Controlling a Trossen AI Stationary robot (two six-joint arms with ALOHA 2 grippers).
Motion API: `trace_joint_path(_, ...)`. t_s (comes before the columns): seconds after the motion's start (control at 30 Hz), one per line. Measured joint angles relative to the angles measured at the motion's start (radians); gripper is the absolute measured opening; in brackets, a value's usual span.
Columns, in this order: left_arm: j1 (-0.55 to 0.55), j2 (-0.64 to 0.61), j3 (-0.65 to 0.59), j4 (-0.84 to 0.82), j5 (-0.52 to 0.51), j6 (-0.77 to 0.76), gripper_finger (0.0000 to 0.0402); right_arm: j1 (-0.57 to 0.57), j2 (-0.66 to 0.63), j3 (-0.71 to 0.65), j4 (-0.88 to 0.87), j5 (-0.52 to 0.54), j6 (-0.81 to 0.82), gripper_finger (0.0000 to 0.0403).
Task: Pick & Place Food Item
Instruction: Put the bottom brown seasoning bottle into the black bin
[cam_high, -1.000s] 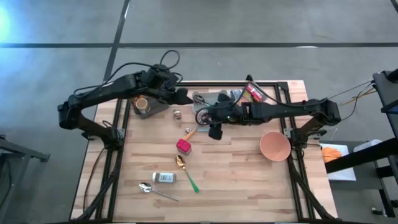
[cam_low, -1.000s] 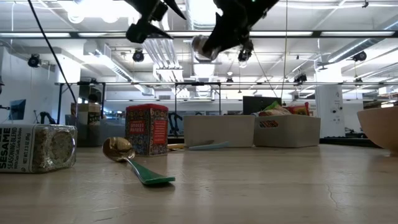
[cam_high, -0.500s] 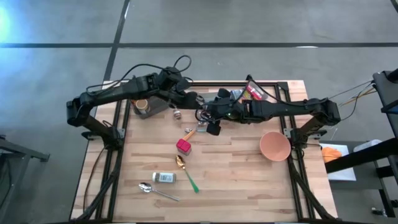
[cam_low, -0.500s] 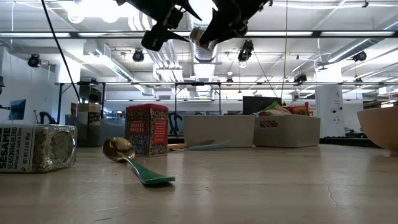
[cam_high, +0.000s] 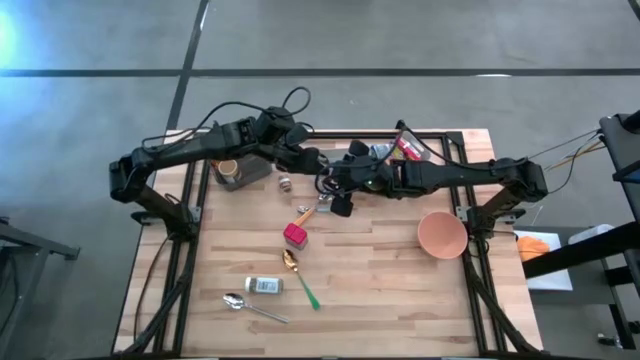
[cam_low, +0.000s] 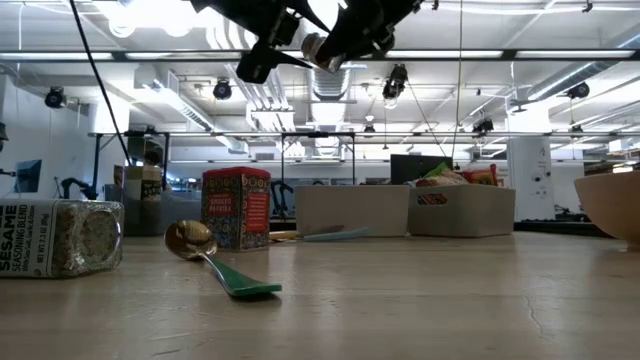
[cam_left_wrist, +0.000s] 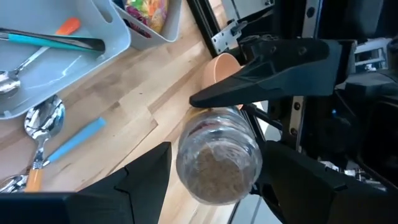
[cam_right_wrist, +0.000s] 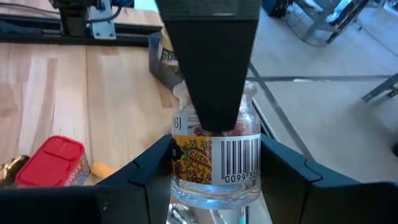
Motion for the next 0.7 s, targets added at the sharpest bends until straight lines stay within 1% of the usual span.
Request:
trace_joint_path(0.17, 0.000, 0.000, 0.000, 0.004, 0.035, 0.017, 0.0258, 0.000, 0.000, 0.002, 0.008, -0.002, -0.008, 0.0182)
trace_joint_path(0.23, 0.001, 0.000, 0.000, 0.004, 0.043, 0.031, 0.0250, 0.000, 0.000, 0.002, 0.010, -0.002, -0.009, 0.0182)
trace_joint_path(0.3, 0.001, 0.000, 0.000, 0.002, 0.042, 0.034, 0.0231, 0.000, 0.000, 0.002, 0.010, -0.002, -0.012, 0.0182)
trace_joint_path(0.43, 0.001, 0.000, 0.000, -0.001, 0.041, 0.042, 0.0170, 0.000, 0.000, 0.002, 0.008, -0.003, -0.012, 0.0182)
trace_joint_path(0.47, 0.001, 0.000, 0.000, -0.001, 0.041, 0.045, 0.0163, 0.002, 0.000, 0.002, 0.007, -0.002, -0.012, 0.0182)
trace_joint_path(0.7, 0.001, 0.000, 0.000, 0.002, 0.043, 0.048, 0.0163, 0.012, -0.001, 0.002, 0.007, 0.001, -0.026, 0.0182)
